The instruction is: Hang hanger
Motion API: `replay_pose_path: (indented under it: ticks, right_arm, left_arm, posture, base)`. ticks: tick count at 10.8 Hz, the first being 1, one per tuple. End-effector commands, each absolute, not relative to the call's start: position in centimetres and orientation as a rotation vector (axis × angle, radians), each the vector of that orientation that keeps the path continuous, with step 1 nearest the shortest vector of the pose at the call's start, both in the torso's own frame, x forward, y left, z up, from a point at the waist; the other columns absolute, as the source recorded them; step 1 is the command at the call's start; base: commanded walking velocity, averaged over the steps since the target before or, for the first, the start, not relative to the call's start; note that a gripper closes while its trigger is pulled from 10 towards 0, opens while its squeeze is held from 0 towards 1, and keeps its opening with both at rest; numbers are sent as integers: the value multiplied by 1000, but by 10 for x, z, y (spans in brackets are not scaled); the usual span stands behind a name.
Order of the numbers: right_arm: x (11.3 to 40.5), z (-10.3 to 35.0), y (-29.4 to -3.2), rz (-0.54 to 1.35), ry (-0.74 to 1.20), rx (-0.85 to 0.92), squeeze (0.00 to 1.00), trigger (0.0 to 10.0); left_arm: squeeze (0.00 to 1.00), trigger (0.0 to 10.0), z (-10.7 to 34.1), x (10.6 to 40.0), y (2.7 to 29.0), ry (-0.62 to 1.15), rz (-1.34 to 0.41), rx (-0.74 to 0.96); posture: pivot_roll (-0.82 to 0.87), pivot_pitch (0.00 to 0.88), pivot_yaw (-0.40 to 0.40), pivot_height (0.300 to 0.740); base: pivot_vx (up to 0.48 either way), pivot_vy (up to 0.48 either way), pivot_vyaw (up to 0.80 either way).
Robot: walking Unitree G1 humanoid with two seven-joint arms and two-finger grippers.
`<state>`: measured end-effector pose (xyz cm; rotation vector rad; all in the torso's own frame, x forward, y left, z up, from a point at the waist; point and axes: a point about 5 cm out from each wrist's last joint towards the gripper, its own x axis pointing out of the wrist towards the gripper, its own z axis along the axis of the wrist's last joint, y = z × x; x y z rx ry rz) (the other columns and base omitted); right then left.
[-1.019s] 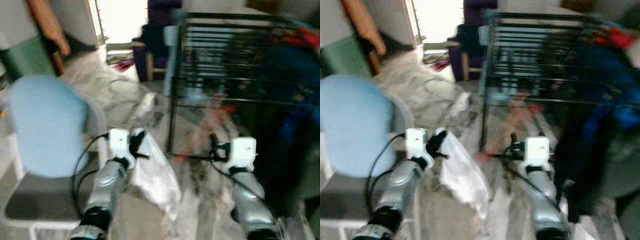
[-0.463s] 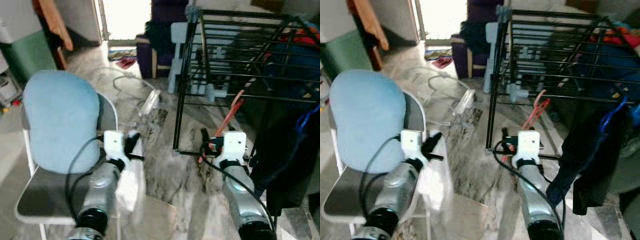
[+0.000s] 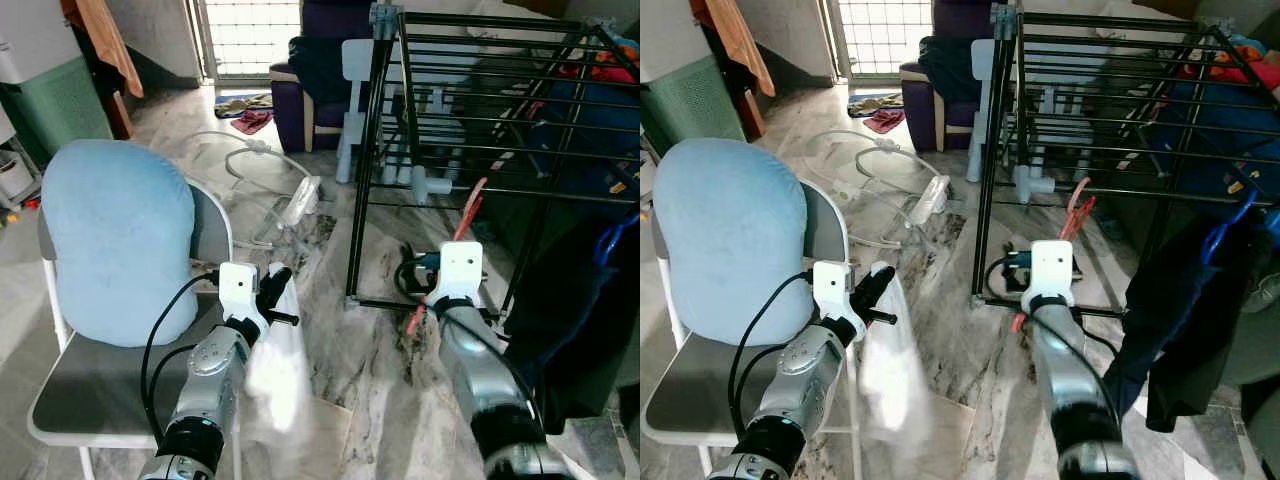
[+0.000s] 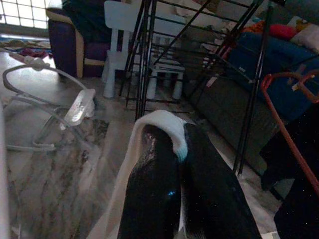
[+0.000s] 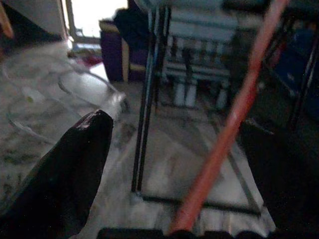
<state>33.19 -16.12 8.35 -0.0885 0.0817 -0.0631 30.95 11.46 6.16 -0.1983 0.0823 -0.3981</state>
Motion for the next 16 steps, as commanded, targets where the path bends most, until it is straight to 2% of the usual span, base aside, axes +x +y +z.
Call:
replay_pose_path:
  ticks: [1,5,8,13,16]
  right_arm:
    - [337,86,-168,-110,91,-107,0,10000]
    - [341,70,-184,-145,219,-81,0,10000]
    - [332,55,-198,-150,282,-83,0,10000]
    - [334,68,-225,-201,220,-137,0,10000]
    - [346,86,-219,-155,159,-159,0,10000]
  left_arm:
    - [0,10000,70,311,112,45,-420,-196]
    - [0,10000,70,310,111,54,-433,-199]
    - [0,10000,70,309,110,61,-445,-196]
    - [0,10000,71,310,107,65,-461,-188]
    - [0,10000,72,311,106,66,-466,-188]
  posture:
    - [-73,13,-12,740]
    - [-67,33,-10,740]
    - [-63,34,-7,740]
    - [-73,25,5,740]
    - [-77,24,7,740]
  base:
    - [0,0,0]
    - [0,0,0]
    - [0,0,0]
    - [0,0,0]
    - [0,0,0]
